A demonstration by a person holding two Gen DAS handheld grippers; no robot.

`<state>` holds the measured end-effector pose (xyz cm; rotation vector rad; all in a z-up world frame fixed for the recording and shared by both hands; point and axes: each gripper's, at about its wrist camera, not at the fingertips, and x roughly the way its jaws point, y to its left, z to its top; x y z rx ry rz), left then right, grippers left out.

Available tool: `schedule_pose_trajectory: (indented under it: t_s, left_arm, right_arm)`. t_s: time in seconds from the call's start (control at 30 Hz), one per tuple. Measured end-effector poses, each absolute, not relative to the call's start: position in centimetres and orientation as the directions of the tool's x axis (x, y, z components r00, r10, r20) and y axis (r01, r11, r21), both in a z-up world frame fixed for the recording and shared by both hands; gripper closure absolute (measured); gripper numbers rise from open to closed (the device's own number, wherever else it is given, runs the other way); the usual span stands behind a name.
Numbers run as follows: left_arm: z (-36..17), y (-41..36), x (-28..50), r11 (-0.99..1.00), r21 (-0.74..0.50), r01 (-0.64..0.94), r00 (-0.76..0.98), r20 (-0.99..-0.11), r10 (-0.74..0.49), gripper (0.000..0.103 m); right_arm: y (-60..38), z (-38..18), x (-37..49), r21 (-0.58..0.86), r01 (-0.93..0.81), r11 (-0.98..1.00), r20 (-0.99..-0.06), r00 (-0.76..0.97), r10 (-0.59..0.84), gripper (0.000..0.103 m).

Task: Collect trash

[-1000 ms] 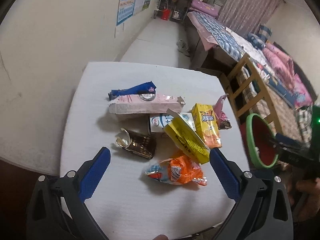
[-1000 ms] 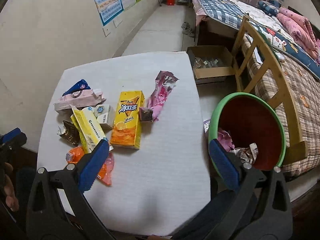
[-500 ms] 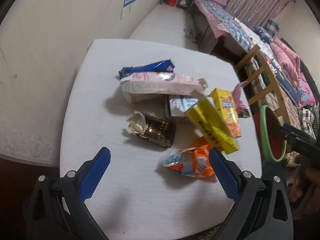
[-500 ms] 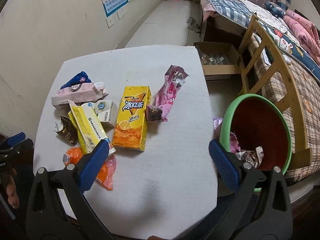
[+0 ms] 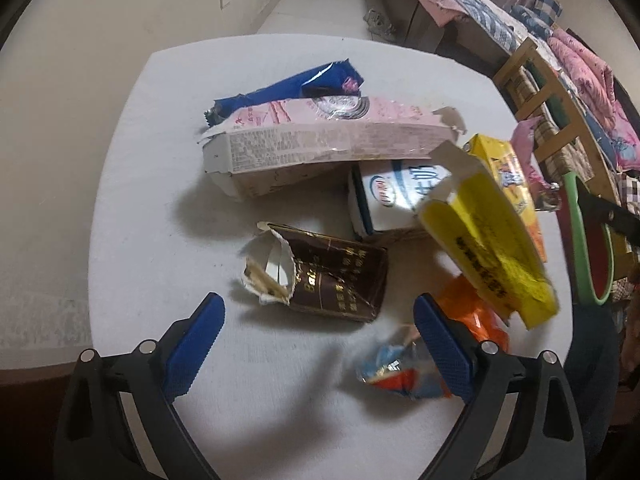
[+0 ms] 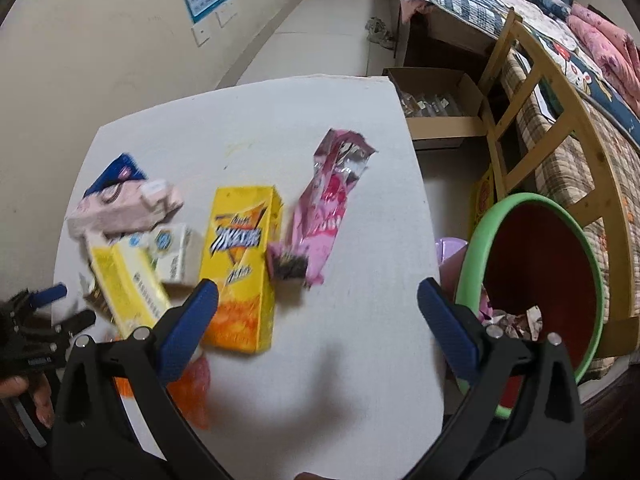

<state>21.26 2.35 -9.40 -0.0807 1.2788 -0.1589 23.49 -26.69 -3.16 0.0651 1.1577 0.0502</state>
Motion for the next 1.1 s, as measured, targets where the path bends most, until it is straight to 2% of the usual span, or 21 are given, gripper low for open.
schedule_pose_trajectory:
  t_s: [0.2, 0.3, 0.33, 0.47, 0.5, 0.57, 0.73, 0.8, 0.9, 1.1]
  left_arm:
    - [-10.9, 2.3, 22.2, 0.987, -0.139, 0.079, 0.262, -0.953, -0.155, 0.014]
    - [-11.8, 2.3, 22.5, 0.987, -0.145, 0.072, 0.249, -0.955, -0.158, 0.019]
    - [-12.0, 2.3, 22.5, 0.987, -0.146, 0.071, 0.246, -0.956, -0.159, 0.020]
    - [-12.6, 2.3, 22.7, 0.986, -0.150, 0.077, 0.235, -0.958, -0.164, 0.023]
    - [-12.6, 2.3, 22.7, 0.986, -0.148, 0.080, 0.237, -0.958, -0.163, 0.023]
    - [-12.5, 2.3, 22.8, 0.985, -0.146, 0.088, 0.239, -0.957, -0.163, 0.025]
    - [-12.4, 2.0, 22.9, 0.984, -0.146, 0.101, 0.236, -0.957, -0.166, 0.030]
    - [-12.4, 1.9, 22.8, 0.984, -0.149, 0.099, 0.237, -0.957, -0.169, 0.029]
    - [-12.6, 1.5, 23.1, 0.982, -0.164, 0.092, 0.232, -0.956, -0.181, 0.017]
    - [-12.8, 0.7, 22.9, 0.990, -0.102, 0.102, 0.240, -0.963, -0.124, 0.021]
  right_arm:
    - [-27.8, -4.4, 26.8, 0.115, 0.063, 0.991, -0.908, 0.412, 0.079, 0.006]
    - [-27.9, -5.3, 28.4, 0.114, 0.070, 0.991, -0.913, 0.400, 0.077, 0.014]
    - [-27.8, -5.8, 29.0, 0.111, 0.071, 0.991, -0.918, 0.388, 0.076, 0.020]
    - [-27.8, -7.2, 30.1, 0.107, 0.076, 0.991, -0.931, 0.359, 0.073, 0.026]
    - [-27.8, -7.6, 30.3, 0.109, 0.075, 0.991, -0.934, 0.350, 0.076, 0.029]
    - [-27.7, -8.2, 30.4, 0.125, 0.072, 0.989, -0.938, 0.334, 0.094, 0.046]
    - [-27.3, -9.4, 30.2, 0.131, 0.068, 0.989, -0.949, 0.299, 0.105, 0.066]
    - [-27.0, -9.5, 30.0, 0.126, 0.063, 0.990, -0.950, 0.297, 0.102, 0.067]
    - [-26.8, -9.2, 29.6, 0.124, 0.057, 0.991, -0.949, 0.299, 0.101, 0.067]
    - [-26.5, -8.9, 29.2, 0.114, 0.043, 0.993, -0.950, 0.298, 0.097, 0.077]
